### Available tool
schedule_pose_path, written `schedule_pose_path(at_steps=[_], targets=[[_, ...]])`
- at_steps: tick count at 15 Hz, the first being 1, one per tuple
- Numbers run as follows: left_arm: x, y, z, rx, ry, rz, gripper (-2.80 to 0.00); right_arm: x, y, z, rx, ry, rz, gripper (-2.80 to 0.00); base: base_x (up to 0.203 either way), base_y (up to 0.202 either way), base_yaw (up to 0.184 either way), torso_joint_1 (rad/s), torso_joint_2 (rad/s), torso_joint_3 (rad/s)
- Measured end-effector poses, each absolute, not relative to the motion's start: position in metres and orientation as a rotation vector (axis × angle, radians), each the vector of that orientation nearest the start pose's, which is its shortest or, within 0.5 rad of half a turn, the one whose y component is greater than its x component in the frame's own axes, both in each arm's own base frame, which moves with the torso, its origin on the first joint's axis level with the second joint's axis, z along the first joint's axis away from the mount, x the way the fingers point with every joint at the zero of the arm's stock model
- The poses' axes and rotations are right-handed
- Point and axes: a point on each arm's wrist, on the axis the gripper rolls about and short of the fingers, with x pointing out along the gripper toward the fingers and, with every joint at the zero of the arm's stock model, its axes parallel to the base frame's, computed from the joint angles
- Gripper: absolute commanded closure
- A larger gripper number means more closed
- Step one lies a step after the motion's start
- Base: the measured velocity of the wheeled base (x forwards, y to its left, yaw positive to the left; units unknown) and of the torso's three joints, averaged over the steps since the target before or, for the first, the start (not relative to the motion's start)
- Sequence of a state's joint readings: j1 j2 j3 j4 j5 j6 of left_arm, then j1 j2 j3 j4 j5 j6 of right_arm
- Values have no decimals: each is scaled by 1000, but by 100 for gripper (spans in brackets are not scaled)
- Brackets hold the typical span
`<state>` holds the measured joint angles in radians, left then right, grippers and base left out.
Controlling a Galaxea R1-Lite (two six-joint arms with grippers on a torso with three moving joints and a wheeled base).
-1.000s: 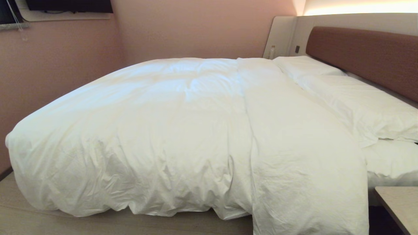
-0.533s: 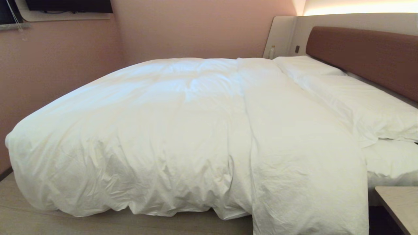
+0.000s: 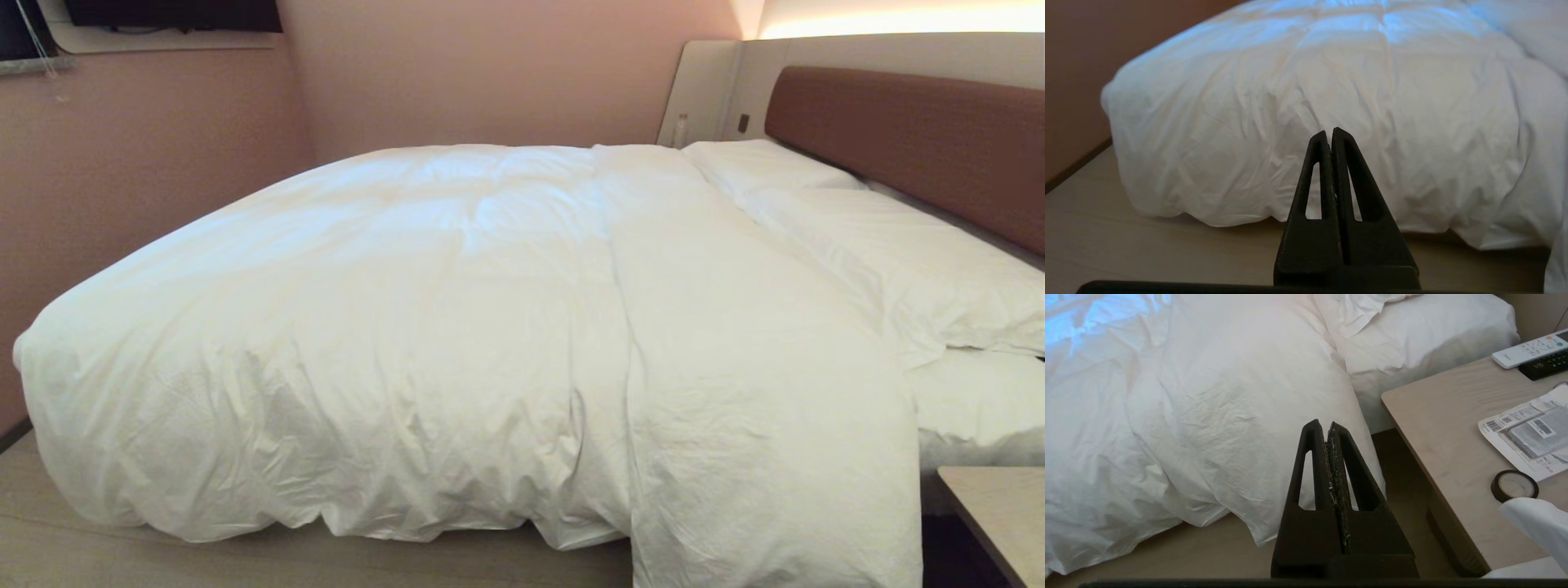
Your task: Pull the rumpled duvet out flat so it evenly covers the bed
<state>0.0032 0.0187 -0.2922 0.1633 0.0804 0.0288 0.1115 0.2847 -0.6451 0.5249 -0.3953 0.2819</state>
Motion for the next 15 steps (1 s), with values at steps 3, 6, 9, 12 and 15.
schedule_pose_path(at_steps=[3, 6, 9, 12, 15], targets=[[-33, 1, 100, 36, -36, 42, 0, -50, -14, 205, 246, 77, -288, 0, 0, 0, 0, 0, 0, 0], [-25, 0, 79, 38, 26, -2, 0, -54, -15, 220, 255, -18, -275, 0, 0, 0, 0, 0, 0, 0], [-24, 0, 75, 31, 38, -2, 0, -61, -16, 236, 254, -92, -283, 0, 0, 0, 0, 0, 0, 0], [-24, 0, 75, 15, 40, 2, 0, -65, -14, 240, 234, -101, -360, 0, 0, 0, 0, 0, 0, 0], [-24, 0, 75, 0, 39, 5, 0, -66, -11, 234, 213, -93, -412, 0, 0, 0, 0, 0, 0, 0]])
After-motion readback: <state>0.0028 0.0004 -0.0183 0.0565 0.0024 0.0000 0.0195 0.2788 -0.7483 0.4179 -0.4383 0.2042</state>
